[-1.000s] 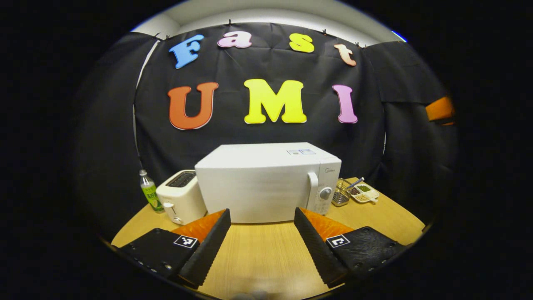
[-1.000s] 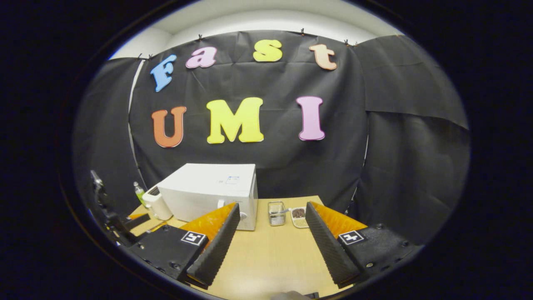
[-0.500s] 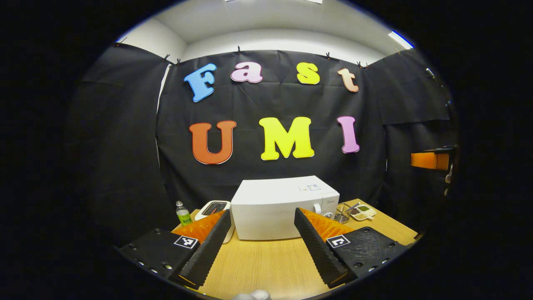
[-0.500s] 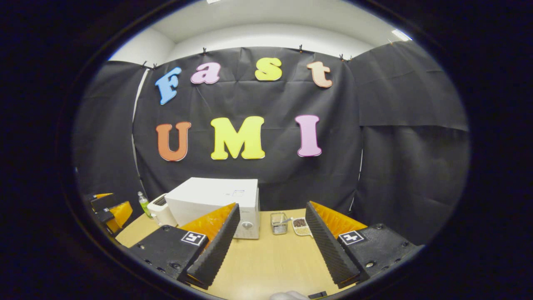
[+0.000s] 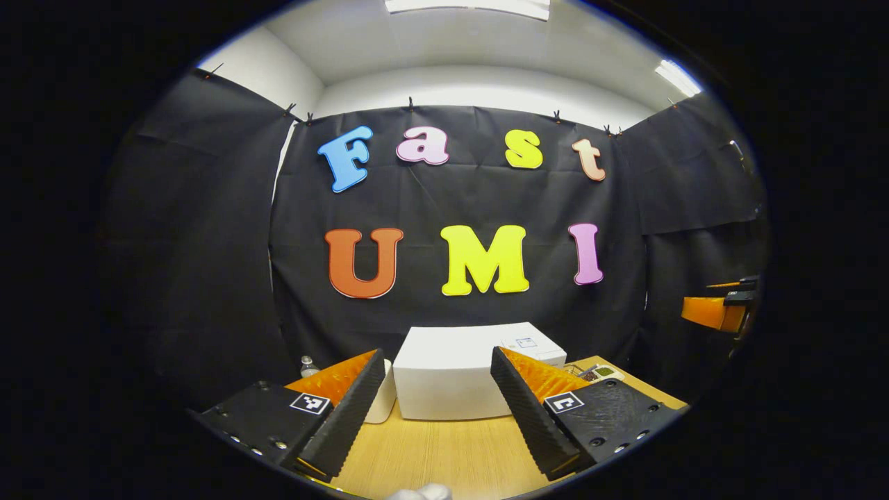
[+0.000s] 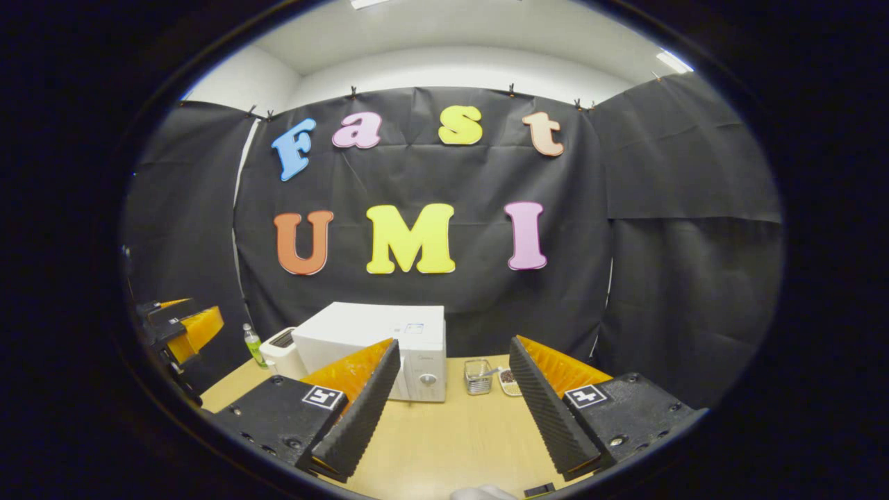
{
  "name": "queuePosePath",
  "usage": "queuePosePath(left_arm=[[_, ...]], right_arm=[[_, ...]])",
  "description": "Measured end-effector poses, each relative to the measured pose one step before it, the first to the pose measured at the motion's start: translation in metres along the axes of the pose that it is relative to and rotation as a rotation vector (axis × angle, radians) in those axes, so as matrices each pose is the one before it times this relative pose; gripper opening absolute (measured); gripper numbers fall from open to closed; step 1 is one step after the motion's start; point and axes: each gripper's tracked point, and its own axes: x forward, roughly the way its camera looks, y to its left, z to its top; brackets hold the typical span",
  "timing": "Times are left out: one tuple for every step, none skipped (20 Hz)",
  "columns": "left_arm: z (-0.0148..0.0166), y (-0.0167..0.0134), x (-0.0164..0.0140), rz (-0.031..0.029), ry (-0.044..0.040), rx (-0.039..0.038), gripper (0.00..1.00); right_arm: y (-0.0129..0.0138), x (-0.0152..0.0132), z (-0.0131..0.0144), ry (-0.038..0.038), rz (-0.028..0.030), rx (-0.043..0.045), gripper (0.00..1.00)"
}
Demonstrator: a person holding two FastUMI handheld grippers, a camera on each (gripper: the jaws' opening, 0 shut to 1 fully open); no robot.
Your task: Open the microwave oven with the left hand, put the food in, and close the microwave oven.
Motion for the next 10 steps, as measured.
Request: queuePosePath(left_arm=[[0.00046,0.00085,-0.00075,0.00194,0.00008,-0.00259,0.96],[0.00133,0.00169,-0.00155,0.00057,-0.00385,-0.00033,0.96],[0.00266,-0.00017,0.00035,-0.00046,-0.00632,0.00258,0.96],[-0.00186,-0.00070,0.00086,-0.00041,0.00097,0.00213,0.96],[0.00056,-0.00083,-0.00115,-0.00089,0.00190,0.00196,0.96],[0.00199,0.00012,-0.00087,0.00003,-0.00532,0.00089,0.96],[0.00013,-0.00062,0.00055,-0.00309,-0.00288,-0.00063,0.96],[0.00023,-0.00071,-0.00069,0.00131,0.00071,-0.00228,0.96],[-0.00084,-0.00023,0.00034,-0.00150,0.00371,-0.00326,0.96],[0.00105,0.00010,-0.00011,0.00023,-0.00062,-0.00452,0.96]], right_arm=[[0.00004,0.00091,-0.00011,0.00179,0.00050,0.00397,1.00],[-0.00036,0.00029,0.00065,0.00355,0.00056,0.00318,1.00],[-0.00004,0.00058,0.00009,-0.00084,0.00137,0.00205,1.00],[-0.00013,-0.00024,0.00095,-0.00158,0.00105,0.00064,1.00],[0.00005,0.00012,-0.00040,0.00102,0.00115,-0.00148,1.00],[0.00037,-0.00073,-0.00015,0.00212,0.00387,-0.00012,1.00],[-0.00076,0.00018,0.00035,-0.00194,-0.00083,0.00112,1.00],[-0.00080,-0.00008,0.00066,0.00085,-0.00085,-0.00118,1.00],[-0.00056,0.00047,-0.00082,0.00260,0.00147,-0.00108,1.00],[0.00036,-0.00040,0.00058,-0.00029,0.00037,-0.00015,0.92]])
